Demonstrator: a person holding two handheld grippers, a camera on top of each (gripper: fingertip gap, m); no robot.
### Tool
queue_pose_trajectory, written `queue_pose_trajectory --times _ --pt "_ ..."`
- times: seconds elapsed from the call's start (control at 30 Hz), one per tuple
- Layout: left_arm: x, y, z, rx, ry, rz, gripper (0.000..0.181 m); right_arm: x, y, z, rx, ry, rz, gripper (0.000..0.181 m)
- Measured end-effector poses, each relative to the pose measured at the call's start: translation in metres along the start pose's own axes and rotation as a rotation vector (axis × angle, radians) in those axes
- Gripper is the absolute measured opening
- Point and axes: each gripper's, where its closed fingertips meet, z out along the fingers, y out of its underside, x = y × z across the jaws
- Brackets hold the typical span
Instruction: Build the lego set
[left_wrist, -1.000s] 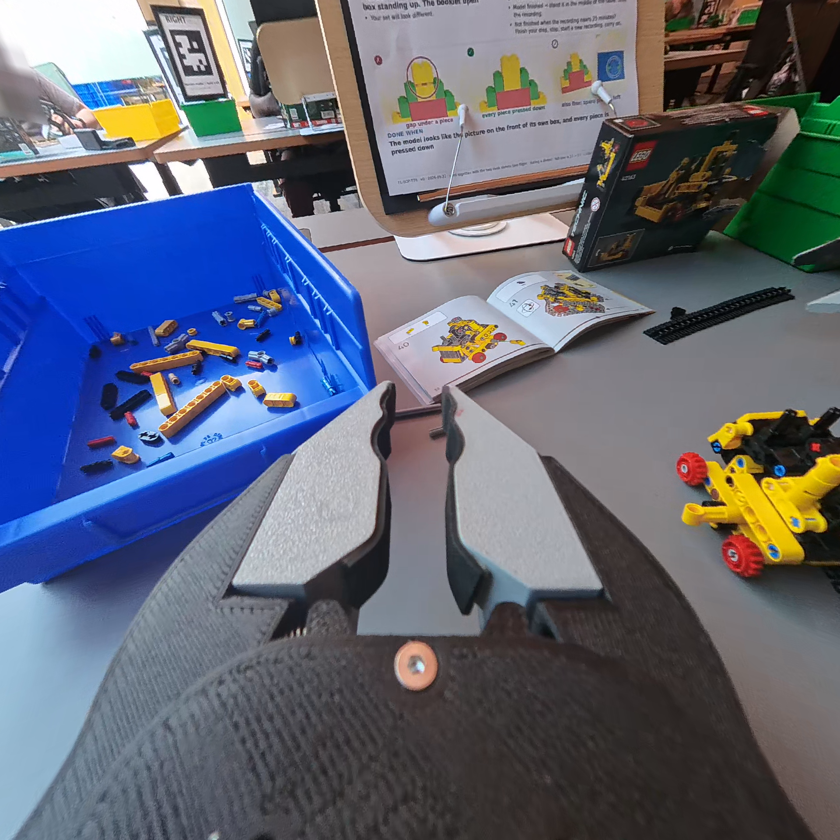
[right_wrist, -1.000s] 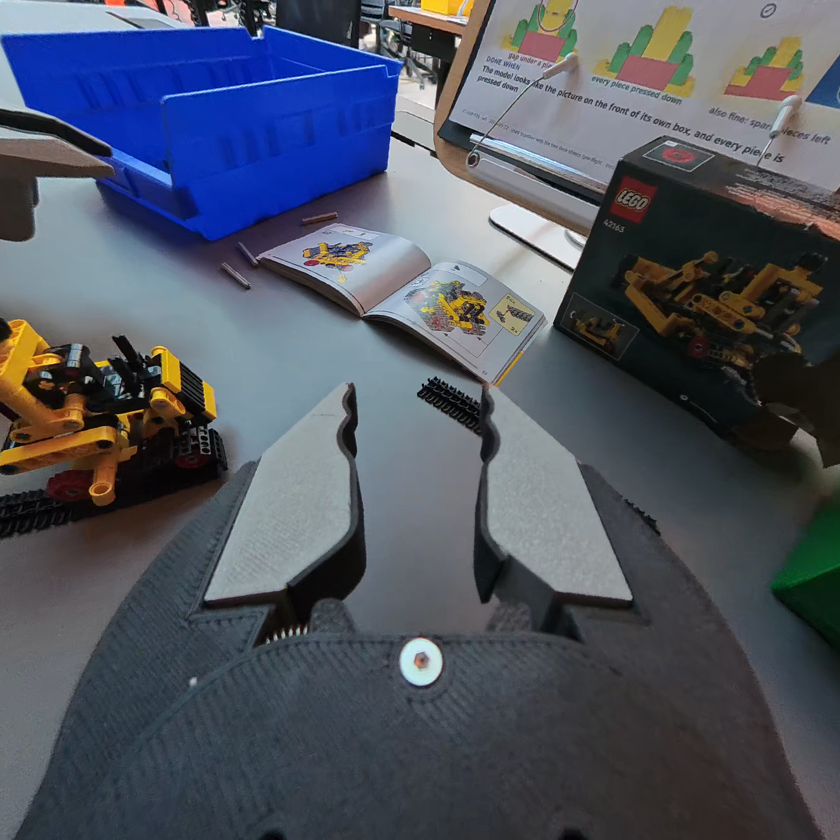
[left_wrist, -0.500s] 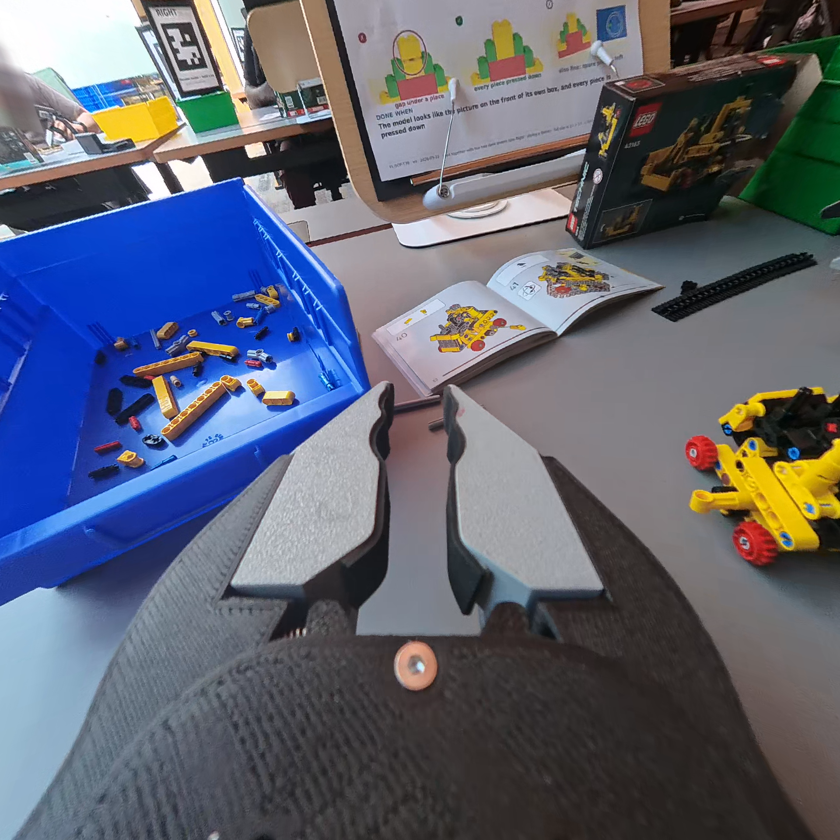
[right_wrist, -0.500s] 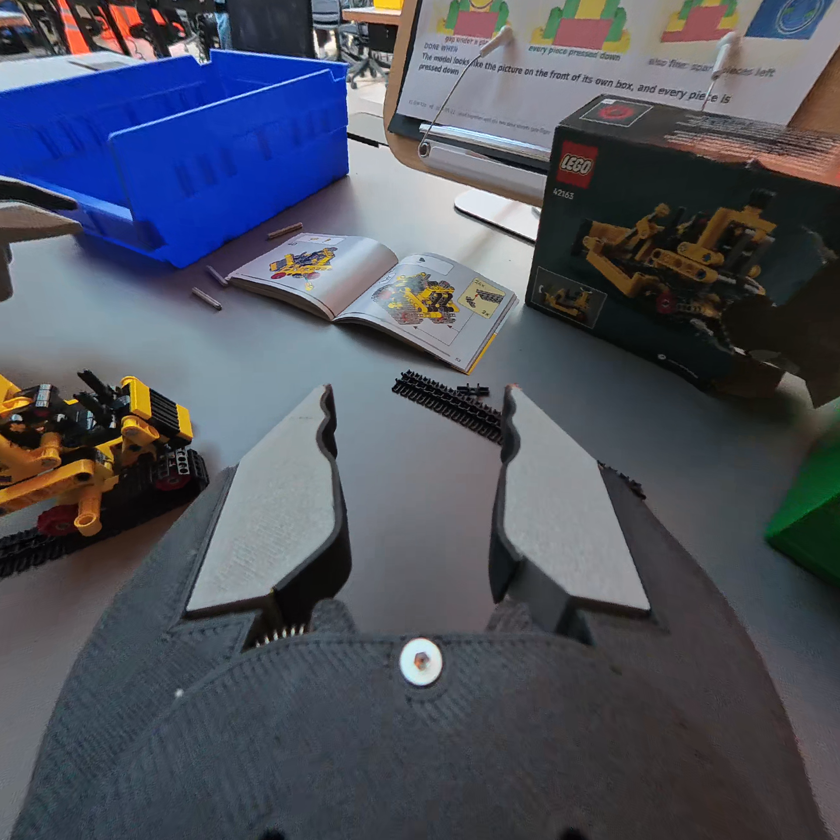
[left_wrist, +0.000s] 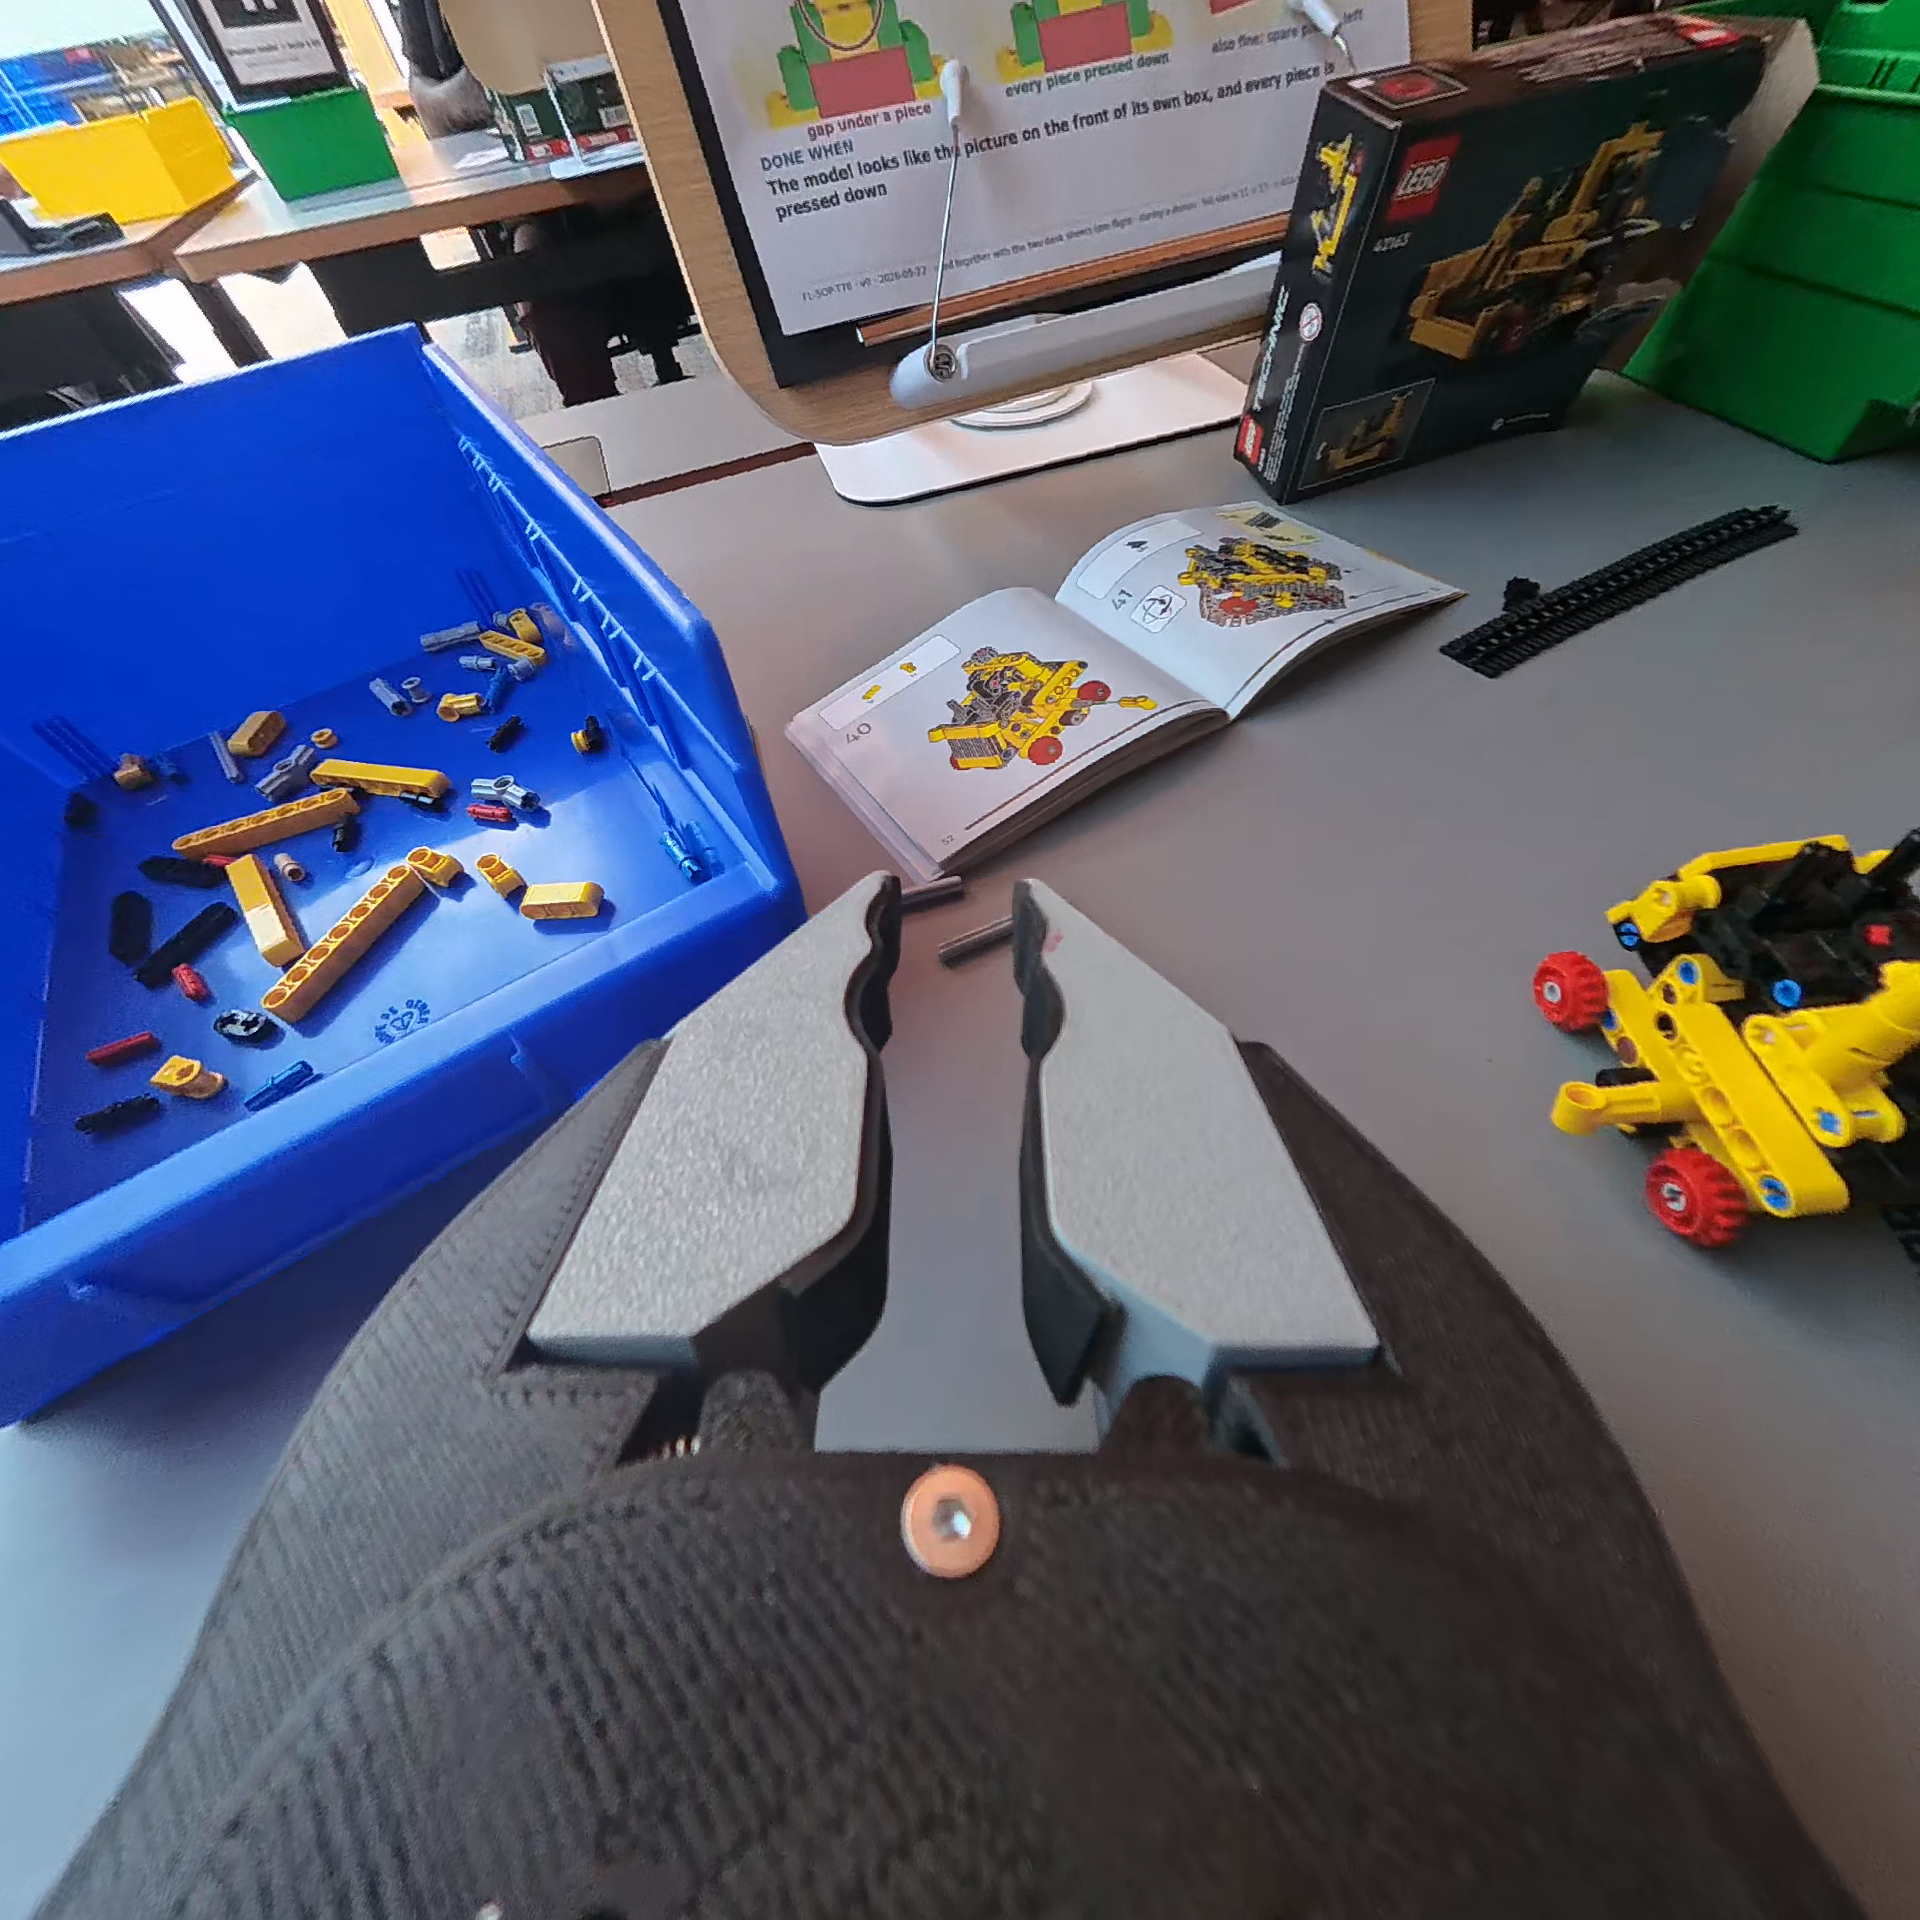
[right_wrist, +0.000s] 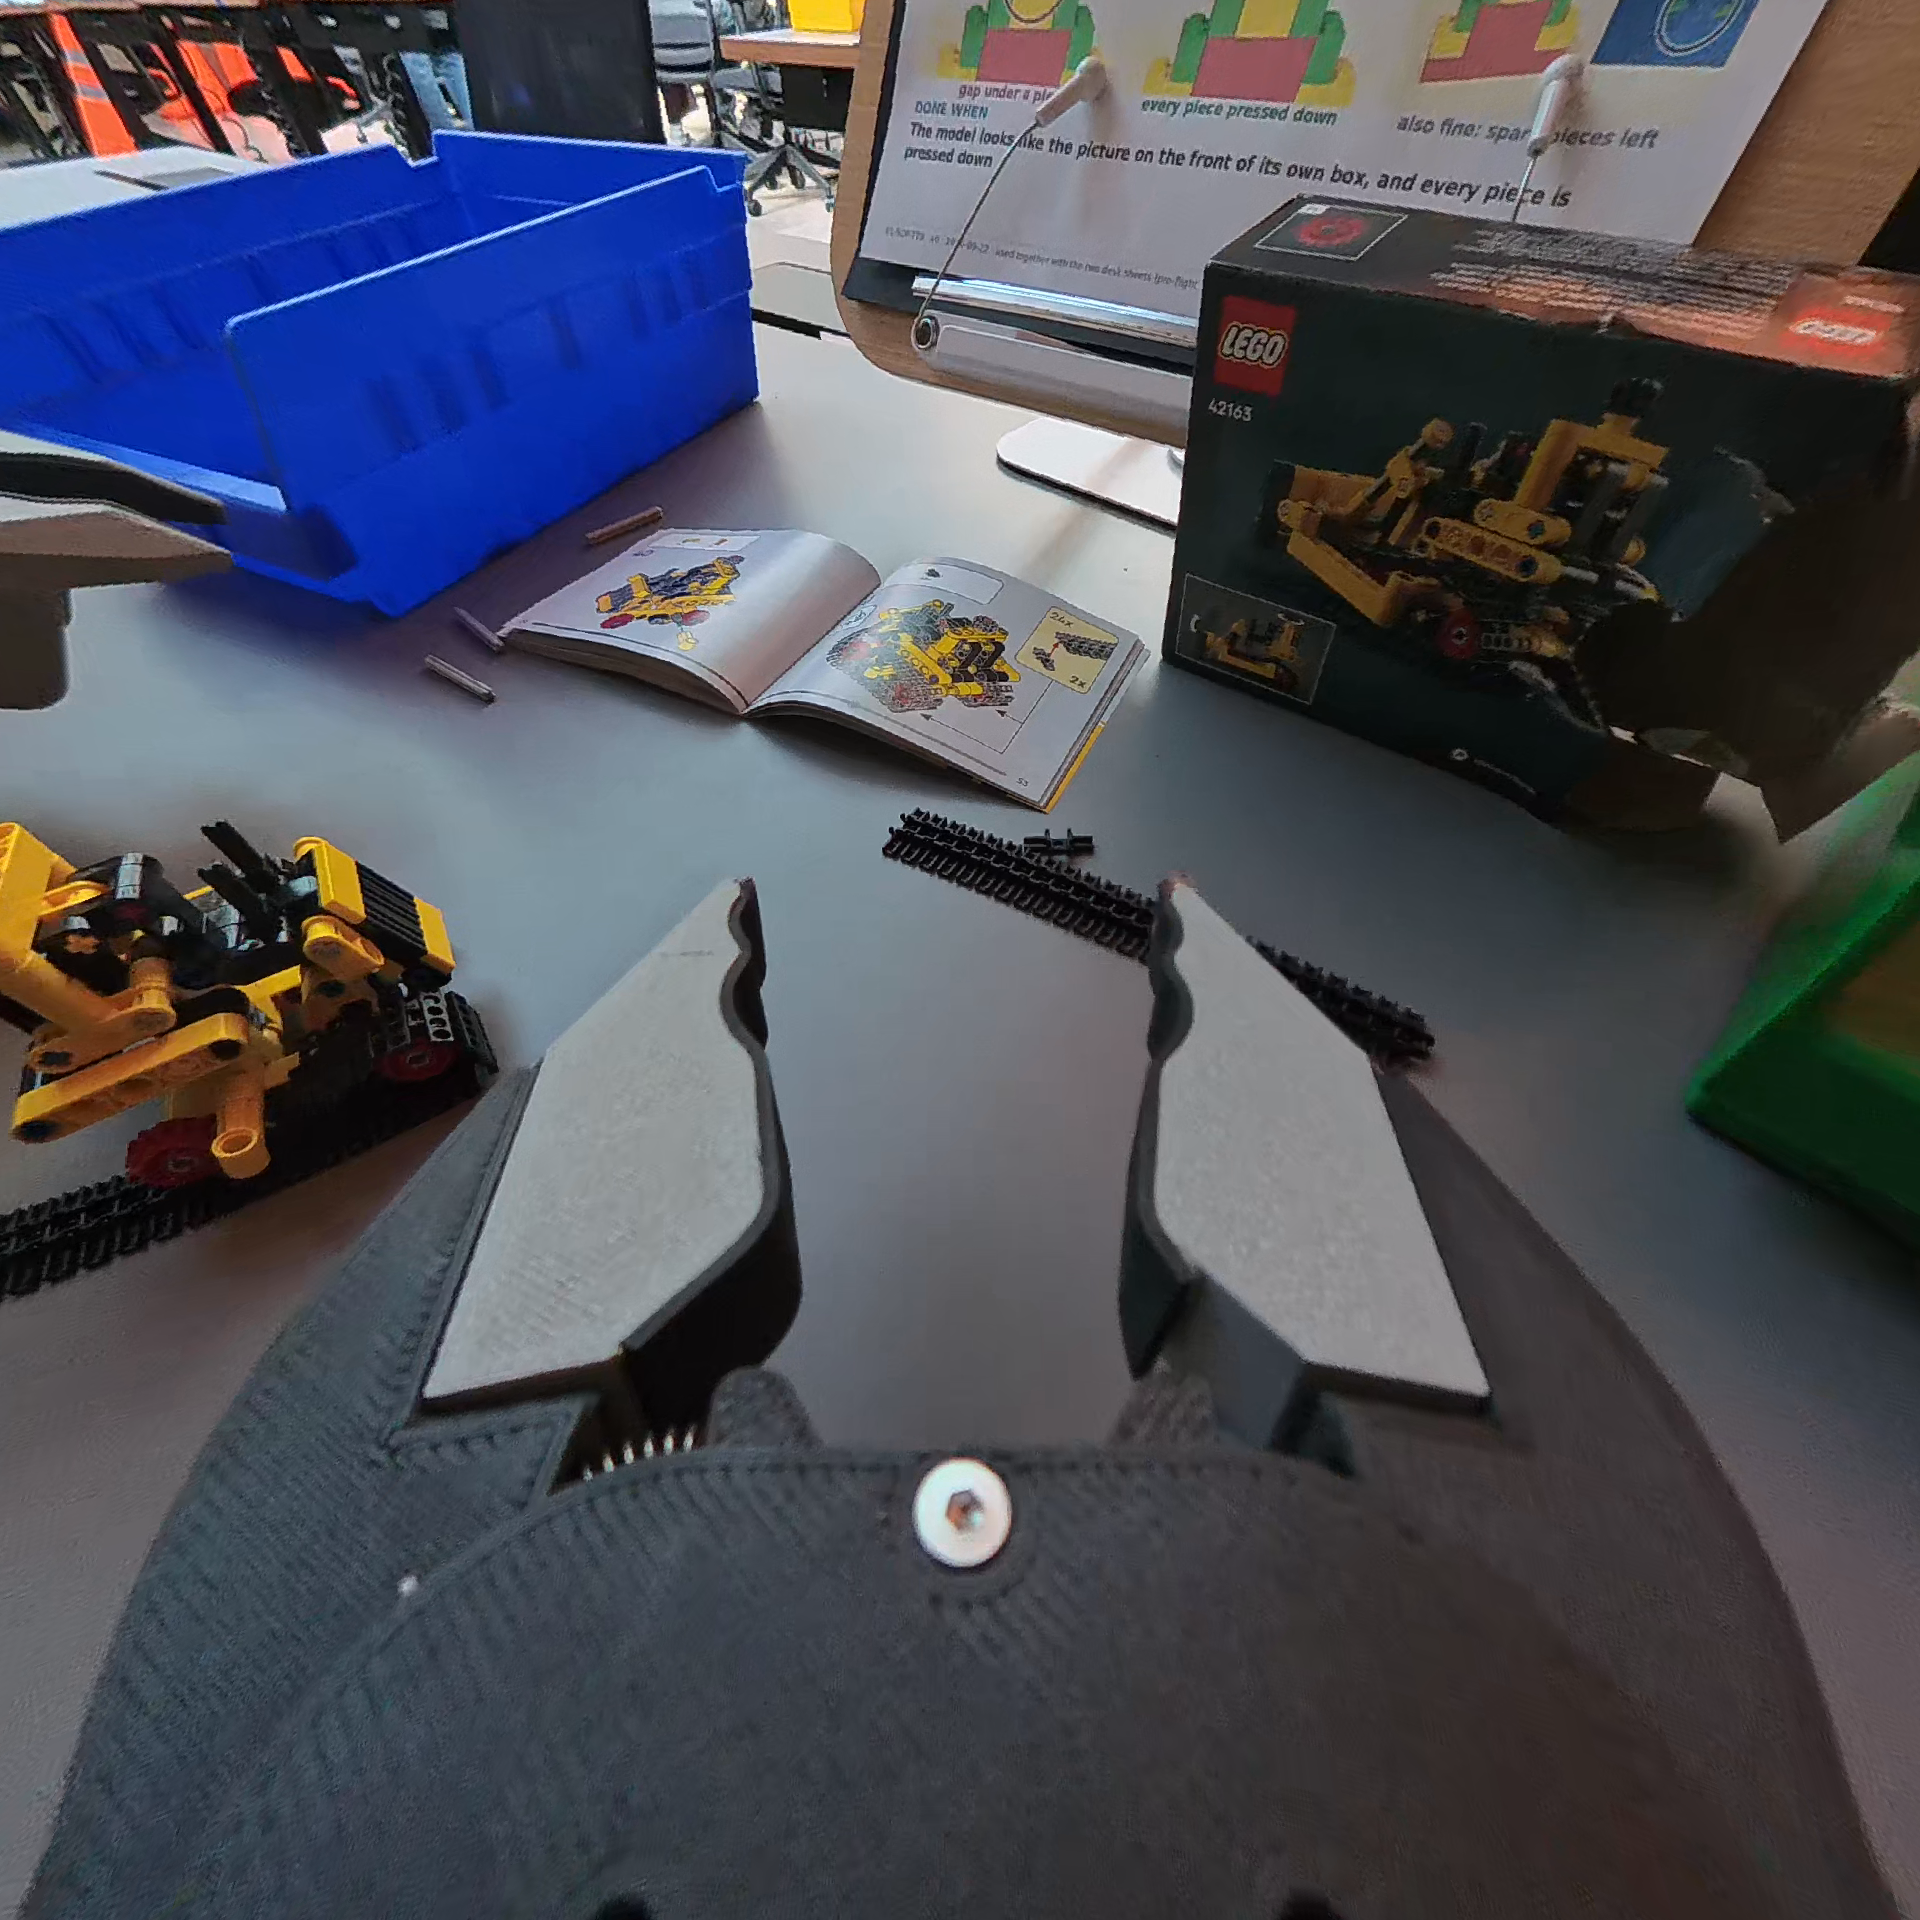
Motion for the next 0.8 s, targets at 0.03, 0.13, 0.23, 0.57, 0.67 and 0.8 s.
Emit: queue_pose_trajectory --times 0.03,0.13,0.23,0.57,0.67,0.8 --pt "-0.001 0.000 0.002 -0.004 0.003 0.003 0.018 0.001 0.000 -0.002 0.003 0.002 0.007 0.072" --pt "-0.004 0.000 0.005 -0.005 0.009 0.006 0.018 0.001 0.000 -0.006 0.011 0.005 0.015 0.072" --pt "-0.006 -0.001 0.005 0.003 0.007 0.003 0.018 0.000 0.005 -0.002 -0.024 -0.005 0.010 0.072" --pt "-0.001 -0.004 0.004 0.020 0.012 0.043 0.015 -0.012 0.009 0.003 -0.067 -0.102 0.031 0.063" --pt "0.028 -0.005 -0.007 0.048 0.157 0.081 0.018 -0.034 0.007 -0.009 -0.031 -0.219 0.092 0.063" --pt "0.057 -0.005 -0.039 0.109 0.314 0.110 0.029 -0.078 0.004 -0.039 0.025 -0.458 0.178 0.043"
